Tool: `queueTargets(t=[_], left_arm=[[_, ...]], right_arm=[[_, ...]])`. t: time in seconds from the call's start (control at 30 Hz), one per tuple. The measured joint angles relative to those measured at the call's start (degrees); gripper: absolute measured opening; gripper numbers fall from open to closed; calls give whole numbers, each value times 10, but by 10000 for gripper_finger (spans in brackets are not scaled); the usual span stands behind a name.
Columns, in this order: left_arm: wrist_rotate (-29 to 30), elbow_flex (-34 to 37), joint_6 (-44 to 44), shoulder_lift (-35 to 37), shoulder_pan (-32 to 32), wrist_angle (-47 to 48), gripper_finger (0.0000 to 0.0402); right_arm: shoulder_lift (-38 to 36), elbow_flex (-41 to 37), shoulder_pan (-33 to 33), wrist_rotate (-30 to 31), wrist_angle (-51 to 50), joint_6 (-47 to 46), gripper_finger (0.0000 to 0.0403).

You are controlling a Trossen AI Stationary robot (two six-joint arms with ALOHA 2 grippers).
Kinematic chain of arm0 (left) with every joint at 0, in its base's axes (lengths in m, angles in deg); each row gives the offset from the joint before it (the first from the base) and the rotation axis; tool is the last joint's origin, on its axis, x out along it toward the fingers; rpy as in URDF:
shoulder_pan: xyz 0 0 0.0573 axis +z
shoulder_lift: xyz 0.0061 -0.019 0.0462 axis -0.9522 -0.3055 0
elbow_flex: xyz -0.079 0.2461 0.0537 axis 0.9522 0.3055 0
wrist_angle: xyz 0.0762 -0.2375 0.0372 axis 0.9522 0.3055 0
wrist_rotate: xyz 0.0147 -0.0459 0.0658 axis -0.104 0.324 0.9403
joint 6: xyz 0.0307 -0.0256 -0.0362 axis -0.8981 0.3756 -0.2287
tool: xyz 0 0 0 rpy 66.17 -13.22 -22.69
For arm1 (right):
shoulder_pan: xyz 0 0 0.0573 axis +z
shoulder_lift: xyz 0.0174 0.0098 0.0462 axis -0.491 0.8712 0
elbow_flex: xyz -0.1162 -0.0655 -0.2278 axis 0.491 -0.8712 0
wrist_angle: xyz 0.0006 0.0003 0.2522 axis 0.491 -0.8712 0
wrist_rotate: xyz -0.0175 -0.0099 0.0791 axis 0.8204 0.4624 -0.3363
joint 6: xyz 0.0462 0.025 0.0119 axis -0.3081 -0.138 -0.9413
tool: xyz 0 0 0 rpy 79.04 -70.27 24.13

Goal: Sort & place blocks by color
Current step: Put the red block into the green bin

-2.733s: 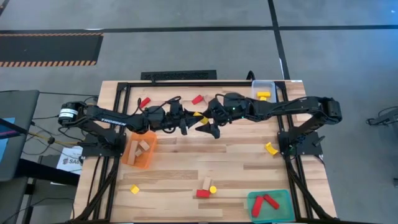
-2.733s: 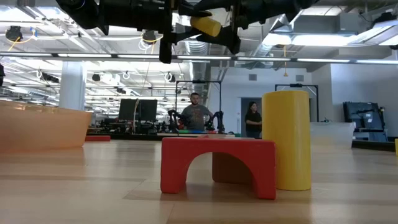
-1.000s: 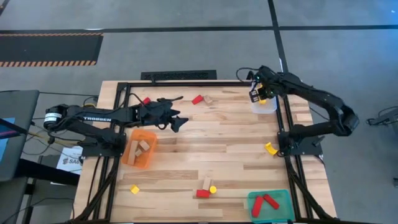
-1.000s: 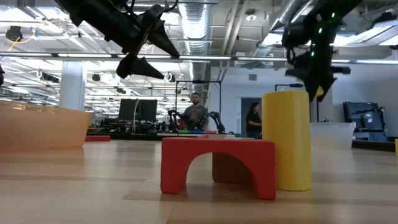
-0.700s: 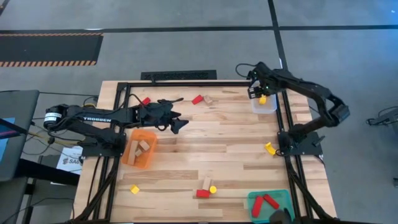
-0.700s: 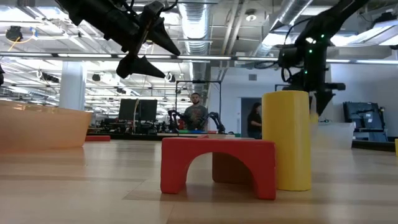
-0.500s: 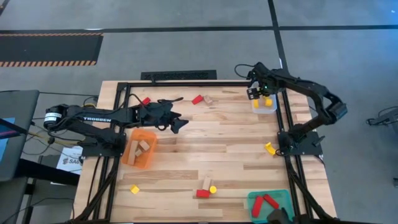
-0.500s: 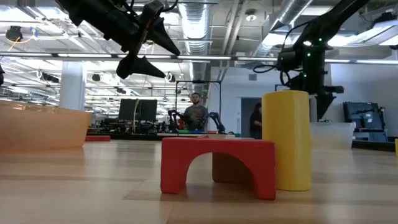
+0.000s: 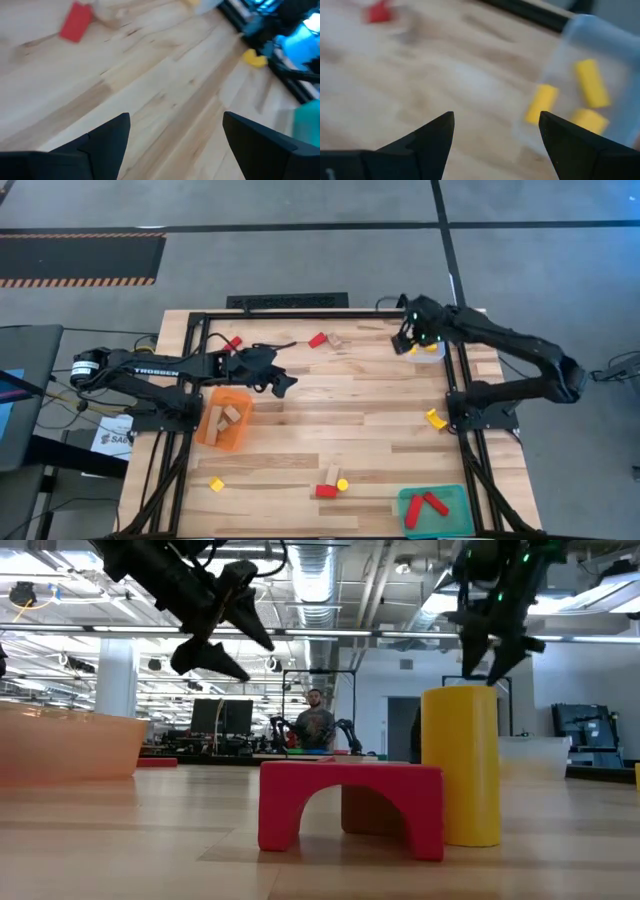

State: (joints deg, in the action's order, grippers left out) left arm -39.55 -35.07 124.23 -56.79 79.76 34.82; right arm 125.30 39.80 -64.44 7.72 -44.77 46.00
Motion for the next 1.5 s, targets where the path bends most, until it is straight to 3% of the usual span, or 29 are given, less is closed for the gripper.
queueTargets(t=[0.17,0.4,0.7,0.9,1.13,1.23,1.37,1.5], left_arm=[[37,-8,39,0,0,61,285],[105,-113,18,0,17,288,240],[80,-138,-64,-2,159,389,237],[64,-138,-150,-24,285,394,241],[4,-146,-282,-119,404,400,241],[-3,-169,-325,-167,423,430,239],[53,-195,-372,-221,426,455,234],[59,-214,-412,-272,433,464,236]], right_arm=[[-31,0,137,-2,-3,-21,310],[-61,0,272,0,-29,-69,310],[-70,0,402,20,-65,-247,310],[-49,0,448,24,-64,-323,311],[-23,0,486,24,-62,-391,311],[-14,0,497,24,-63,-406,311],[-11,0,509,24,-60,-426,311],[-8,0,521,24,-60,-437,311]])
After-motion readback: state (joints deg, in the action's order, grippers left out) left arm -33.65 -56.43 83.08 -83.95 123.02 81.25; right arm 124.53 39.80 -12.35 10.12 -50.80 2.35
